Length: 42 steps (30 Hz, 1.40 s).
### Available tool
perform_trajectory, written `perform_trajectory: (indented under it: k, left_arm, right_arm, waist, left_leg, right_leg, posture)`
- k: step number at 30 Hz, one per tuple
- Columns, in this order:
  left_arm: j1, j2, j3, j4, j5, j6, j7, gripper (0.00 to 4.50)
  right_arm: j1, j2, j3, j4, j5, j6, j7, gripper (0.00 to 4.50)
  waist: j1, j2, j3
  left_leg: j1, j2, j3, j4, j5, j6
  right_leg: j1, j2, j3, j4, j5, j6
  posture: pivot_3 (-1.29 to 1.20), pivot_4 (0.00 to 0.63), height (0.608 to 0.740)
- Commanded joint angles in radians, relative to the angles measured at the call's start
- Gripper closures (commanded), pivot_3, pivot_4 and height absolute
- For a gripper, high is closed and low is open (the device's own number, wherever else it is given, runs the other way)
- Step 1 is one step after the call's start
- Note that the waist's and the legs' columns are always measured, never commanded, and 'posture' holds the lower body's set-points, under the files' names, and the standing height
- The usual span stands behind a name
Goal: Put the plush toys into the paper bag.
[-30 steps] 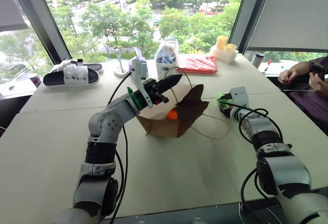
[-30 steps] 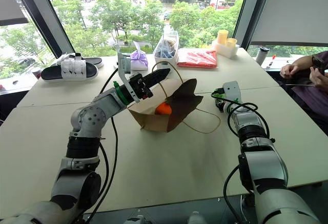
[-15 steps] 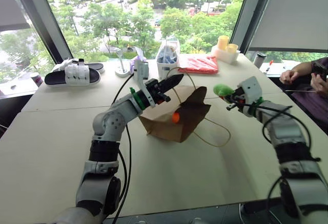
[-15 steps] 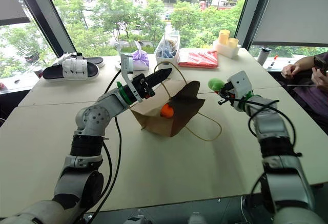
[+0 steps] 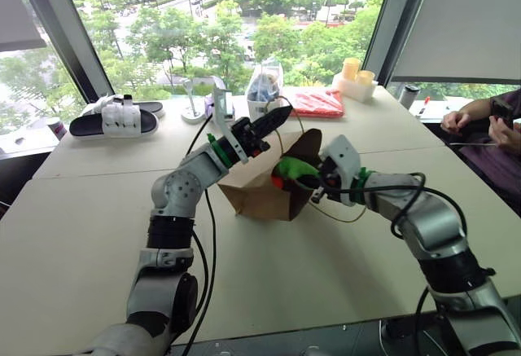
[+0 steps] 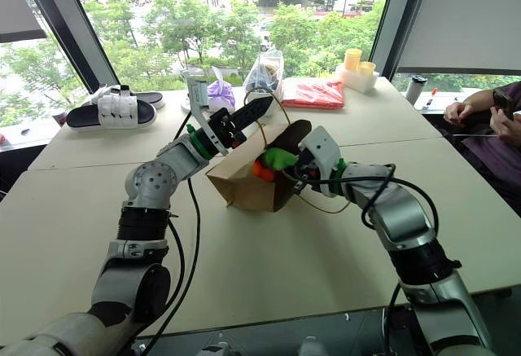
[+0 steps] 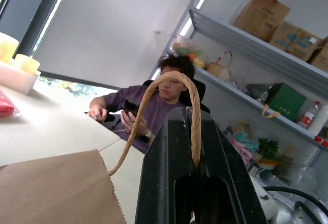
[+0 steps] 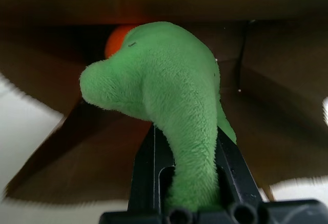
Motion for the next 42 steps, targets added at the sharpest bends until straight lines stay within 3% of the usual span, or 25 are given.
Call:
perform_trajectory:
  k: [1, 4, 9, 10, 16, 20, 24, 28, 32, 37, 42]
  left_arm:
    - [-0.017, -0.003, 0.014, -0.033, -0.025, -0.001, 0.005, 4.5]
    - [-0.009, -0.007, 0.022, -0.045, -0.026, -0.005, 0.023, 4.5]
    - [-0.009, -0.011, 0.046, -0.034, -0.027, -0.015, 0.05, 4.5]
    - [-0.011, -0.012, 0.05, -0.028, -0.027, -0.018, 0.054, 4.5]
    - [-0.016, -0.011, 0.051, -0.011, -0.023, -0.025, 0.056, 4.5]
    - [-0.027, -0.004, 0.056, 0.011, -0.02, -0.029, 0.048, 4.5]
    - [-0.034, 0.0, 0.056, 0.026, -0.02, -0.034, 0.042, 4.5]
    - [-0.039, -0.003, 0.054, 0.044, -0.013, -0.042, 0.034, 4.5]
    - [-0.041, -0.002, 0.053, 0.054, -0.012, -0.047, 0.032, 4.5]
    - [-0.045, 0.002, 0.051, 0.059, -0.012, -0.041, 0.032, 4.5]
    - [-0.046, 0.005, 0.049, 0.064, -0.007, -0.042, 0.03, 4.5]
  right_arm:
    - [-0.085, 0.037, 0.037, 0.072, -0.059, -0.071, -0.006, 4.1]
    - [-0.105, 0.039, 0.063, 0.092, -0.08, -0.088, 0.023, 2.79]
    - [-0.085, 0.007, 0.038, 0.061, -0.095, -0.098, 0.045, 0.16]
    - [-0.07, -0.004, 0.015, 0.033, -0.079, -0.092, 0.053, 0.03]
    - [0.053, -0.077, -0.159, -0.165, 0.062, 0.018, 0.098, 0.03]
    - [0.165, -0.082, -0.416, -0.299, 0.233, 0.195, 0.053, 0.03]
    - [0.3, -0.072, -0.571, -0.339, 0.267, 0.276, -0.03, 0.03]
    - [0.487, 0.086, -0.742, -0.317, 0.312, 0.298, -0.152, 0.03]
    - [0.557, 0.235, -0.824, -0.296, 0.39, 0.294, -0.229, 0.03]
    - [0.549, 0.377, -0.873, -0.281, 0.526, 0.302, -0.322, 0.03]
    - [0.51, 0.449, -0.87, -0.224, 0.62, 0.282, -0.4, 0.03]
  waist:
    - [0.0, 0.0, 0.0]
    - [0.0, 0.0, 0.0]
    - [-0.001, 0.0, 0.0]
    - [0.001, 0.0, 0.0]
    - [0.001, 0.0, 0.0]
    - [0.003, 0.0, 0.0]
    - [0.006, 0.0, 0.0]
    - [0.015, -0.001, 0.0]
    - [0.014, 0.0, 0.0]
    - [0.014, 0.001, -0.001]
    - [0.013, 0.001, -0.001]
  left_leg:
    - [0.0, 0.0, 0.0, 0.0, 0.0, 0.0]
    - [0.0, 0.0, 0.0, -0.001, 0.0, 0.0]
    - [0.0, 0.0, 0.0, -0.001, 0.0, 0.0]
    - [0.0, 0.0, -0.001, -0.001, 0.0, 0.0]
    - [-0.001, 0.0, -0.001, -0.001, 0.0, 0.0]
    - [-0.001, 0.0, -0.001, -0.001, -0.003, 0.006]
    - [-0.001, 0.0, -0.001, 0.0, -0.004, 0.006]
    - [0.0, 0.0, -0.001, -0.001, -0.004, 0.007]
    - [0.001, 0.0, 0.001, 0.0, -0.004, 0.007]
    - [0.001, 0.0, 0.0, 0.0, -0.004, 0.006]
    - [0.001, 0.0, 0.0, 0.0, -0.004, 0.006]
  right_leg:
    - [0.0, 0.0, 0.0, 0.0, 0.0, 0.0]
    - [0.0, 0.0, 0.0, 0.0, 0.0, 0.0]
    - [0.0, 0.0, 0.0, 0.0, 0.0, 0.0]
    - [0.0, 0.0, 0.0, 0.0, 0.0, 0.0]
    - [0.0, 0.0, 0.0, -0.001, 0.0, 0.0]
    - [0.0, 0.0, 0.0, 0.0, 0.0, 0.0]
    - [0.001, 0.0, 0.0, -0.001, 0.0, 0.0]
    - [0.001, 0.0, 0.0, -0.001, 0.0, 0.0]
    - [0.001, 0.0, 0.002, 0.0, 0.0, 0.0]
    - [0.001, 0.0, 0.001, 0.001, 0.0, 0.0]
    - [0.001, 0.0, 0.002, 0.001, 0.0, 0.0]
  posture:
    - [0.0, 0.15, 0.74]
    - [0.0, 0.15, 0.74]
    - [0.0, 0.15, 0.74]
    - [0.0, 0.15, 0.74]
    - [0.0, 0.15, 0.74]
    - [0.0, 0.15, 0.74]
    - [0.0, 0.15, 0.74]
    - [0.0, 0.15, 0.74]
    - [0.0, 0.15, 0.74]
    - [0.0, 0.15, 0.74]
    - [0.0, 0.15, 0.74]
